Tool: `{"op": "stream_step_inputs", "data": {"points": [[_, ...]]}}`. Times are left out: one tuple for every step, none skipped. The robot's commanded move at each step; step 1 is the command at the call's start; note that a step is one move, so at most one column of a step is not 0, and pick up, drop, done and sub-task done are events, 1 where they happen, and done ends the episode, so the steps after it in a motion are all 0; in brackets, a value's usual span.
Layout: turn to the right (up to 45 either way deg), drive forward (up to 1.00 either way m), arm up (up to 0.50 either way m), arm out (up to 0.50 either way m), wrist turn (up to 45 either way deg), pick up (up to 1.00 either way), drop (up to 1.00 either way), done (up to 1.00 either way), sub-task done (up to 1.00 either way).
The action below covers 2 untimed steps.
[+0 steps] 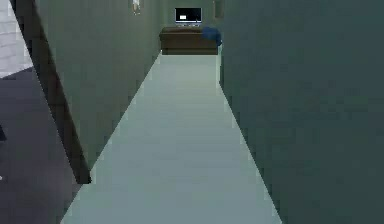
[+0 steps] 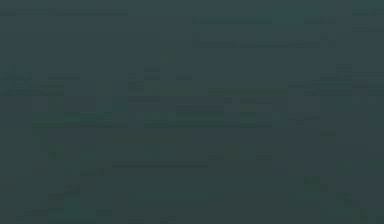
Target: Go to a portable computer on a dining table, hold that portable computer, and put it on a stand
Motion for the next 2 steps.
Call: {"op": "stream_step_inputs", "data": {"points": [[0.0, 1.0, 0.0, 0.0, 0.0, 0.0, 0.0, 0.0, 0.0], [3.0, 0.0, 0.0, 0.0, 0.0, 0.0, 0.0, 0.0, 0.0]]}}
